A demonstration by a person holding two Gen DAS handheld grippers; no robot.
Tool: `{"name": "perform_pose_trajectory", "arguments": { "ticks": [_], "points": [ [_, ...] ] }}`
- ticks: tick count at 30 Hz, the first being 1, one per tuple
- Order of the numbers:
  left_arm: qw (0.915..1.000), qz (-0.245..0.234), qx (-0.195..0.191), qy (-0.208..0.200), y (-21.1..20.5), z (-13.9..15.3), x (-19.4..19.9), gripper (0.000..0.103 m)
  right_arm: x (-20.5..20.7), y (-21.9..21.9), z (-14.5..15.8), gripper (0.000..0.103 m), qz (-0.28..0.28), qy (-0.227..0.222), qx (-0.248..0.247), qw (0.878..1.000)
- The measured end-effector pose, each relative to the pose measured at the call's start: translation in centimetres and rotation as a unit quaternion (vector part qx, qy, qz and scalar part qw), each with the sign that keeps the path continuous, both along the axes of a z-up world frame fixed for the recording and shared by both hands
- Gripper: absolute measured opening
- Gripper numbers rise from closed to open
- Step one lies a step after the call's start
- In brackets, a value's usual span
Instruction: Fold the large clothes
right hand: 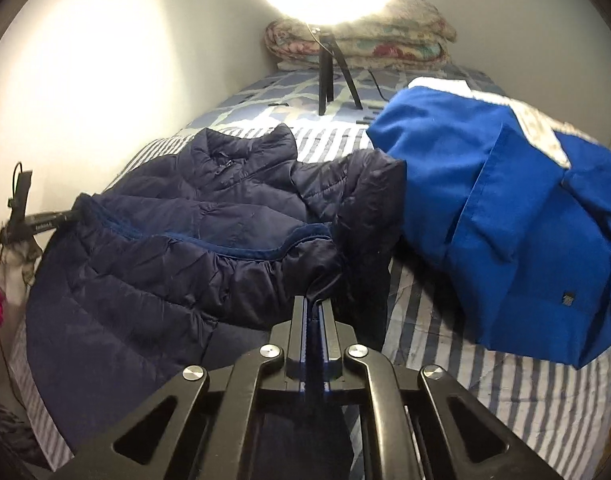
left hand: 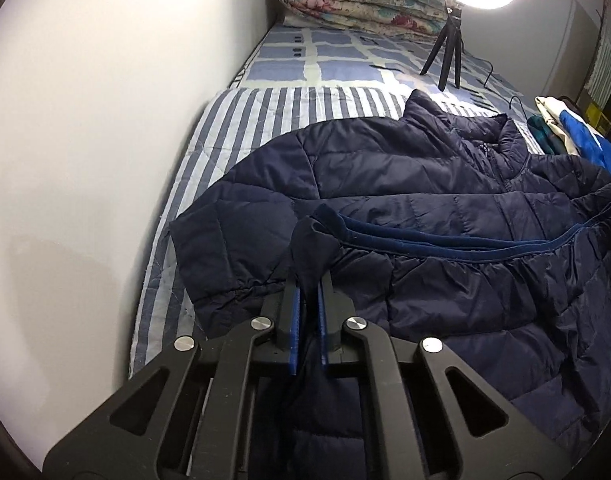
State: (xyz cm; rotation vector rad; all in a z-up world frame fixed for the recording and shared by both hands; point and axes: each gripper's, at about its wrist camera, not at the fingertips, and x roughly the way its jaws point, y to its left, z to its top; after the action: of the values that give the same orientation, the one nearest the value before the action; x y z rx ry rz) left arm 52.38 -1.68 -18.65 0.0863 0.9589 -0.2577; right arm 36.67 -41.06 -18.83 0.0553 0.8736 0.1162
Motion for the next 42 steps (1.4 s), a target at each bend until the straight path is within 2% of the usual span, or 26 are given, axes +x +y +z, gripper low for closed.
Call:
{"name": "perform_pose_trajectory", "arguments": {
  "ticks": [11,15,20,24,27,31,33,34,36,37,38,40,42],
  "points": [
    [0.9979,0.008,0.009,-0.063,0.8,5.0,0.2,0.003,1.2,1.1,6.0,0.0,-0.02,-0.081,-0.071,0.994],
    [0.9961,0.008,0.018,-0.086,0.0,6.9,2.6,0.003,3.7,0.6,7.0,0.0,-0.036,-0.094,-0.089,0.991],
    [0.9938,0.02,0.02,-0.108,-2.0,8.0,7.6,0.003,7.5,-0.7,6.0,0.0,-0.073,-0.094,-0.116,0.986],
    [0.9935,0.028,0.029,-0.106,-4.3,6.2,11.6,0.003,10.2,-1.3,4.0,0.0,-0.089,-0.076,-0.138,0.983],
    [0.994,0.033,0.048,-0.093,-6.0,3.2,13.7,0.003,11.3,-0.9,2.3,0.0,-0.091,-0.059,-0.173,0.979],
    [0.9942,0.041,0.081,-0.058,-7.7,-1.0,15.6,0.007,12.2,-1.0,0.8,0.0,-0.092,-0.039,-0.188,0.977],
    [0.9929,0.051,0.094,-0.052,-7.9,-1.8,16.1,0.01,12.3,-1.1,0.9,0.0,-0.096,-0.036,-0.189,0.977],
    [0.9923,0.056,0.098,-0.05,-7.9,-1.8,16.2,0.017,12.2,-1.2,1.1,0.0,-0.098,-0.037,-0.185,0.977],
    [0.9913,0.065,0.103,-0.051,-7.7,-1.2,16.1,0.028,11.8,-1.5,1.9,0.011,-0.103,-0.04,-0.17,0.979],
    [0.9906,0.069,0.103,-0.057,-7.5,-0.6,15.9,0.034,11.3,-1.6,2.5,0.02,-0.106,-0.047,-0.162,0.98],
    [0.9897,0.075,0.101,-0.068,-7.1,0.5,15.6,0.036,10.8,-1.7,2.9,0.024,-0.108,-0.053,-0.156,0.98],
    [0.9896,0.084,0.082,-0.084,-6.2,2.7,14.4,0.037,9.2,-2.0,4.1,0.024,-0.103,-0.065,-0.131,0.984],
    [0.9925,0.066,0.043,-0.093,-6.1,4.9,12.0,0.037,7.3,-2.4,5.0,0.025,-0.095,-0.072,-0.092,0.989]
  ]
}}
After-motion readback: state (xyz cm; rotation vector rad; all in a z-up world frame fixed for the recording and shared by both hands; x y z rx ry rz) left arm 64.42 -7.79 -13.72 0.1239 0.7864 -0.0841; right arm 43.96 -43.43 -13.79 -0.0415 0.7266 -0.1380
